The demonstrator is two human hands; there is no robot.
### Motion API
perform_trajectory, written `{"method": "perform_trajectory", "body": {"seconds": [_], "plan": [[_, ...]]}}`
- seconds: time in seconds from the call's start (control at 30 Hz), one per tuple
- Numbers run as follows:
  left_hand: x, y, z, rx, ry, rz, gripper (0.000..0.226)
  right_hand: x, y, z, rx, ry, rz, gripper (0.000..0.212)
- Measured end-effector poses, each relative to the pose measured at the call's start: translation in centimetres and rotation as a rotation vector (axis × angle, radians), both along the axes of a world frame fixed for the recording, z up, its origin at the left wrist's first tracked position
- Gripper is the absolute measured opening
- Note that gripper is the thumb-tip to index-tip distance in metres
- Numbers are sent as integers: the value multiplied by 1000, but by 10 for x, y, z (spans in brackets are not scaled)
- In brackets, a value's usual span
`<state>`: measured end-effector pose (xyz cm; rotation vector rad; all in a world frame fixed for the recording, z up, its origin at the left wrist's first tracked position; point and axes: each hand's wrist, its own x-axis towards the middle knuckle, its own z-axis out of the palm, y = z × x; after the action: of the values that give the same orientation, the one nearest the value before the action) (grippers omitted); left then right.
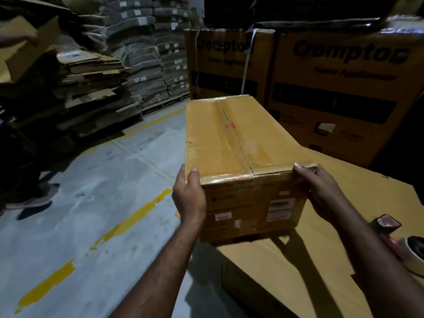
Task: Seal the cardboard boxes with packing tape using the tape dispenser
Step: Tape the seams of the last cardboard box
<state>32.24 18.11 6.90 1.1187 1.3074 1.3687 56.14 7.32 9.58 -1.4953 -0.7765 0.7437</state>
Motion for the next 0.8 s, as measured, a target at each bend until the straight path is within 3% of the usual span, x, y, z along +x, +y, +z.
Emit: {"method": "perform_trajectory", "body": {"seconds": [0.2, 0.4, 0.5, 0.67, 0.8], "plan": [[3, 12, 39, 108, -116, -99, 34, -8, -17, 36, 165, -8, -139, 21], [28, 7, 79, 150, -217, -263, 41, -5, -56, 69, 292, -43, -284, 21], [46, -1, 101, 206, -241, -383, 31, -6, -80, 82, 321, -73, -375, 14], [84, -18, 128, 212, -295, -569, 19, -4, -128, 102, 341, -60, -567, 24], [117, -39, 146, 209, -299, -790, 22, -10, -172, 115, 331, -113, -749, 24]]}}
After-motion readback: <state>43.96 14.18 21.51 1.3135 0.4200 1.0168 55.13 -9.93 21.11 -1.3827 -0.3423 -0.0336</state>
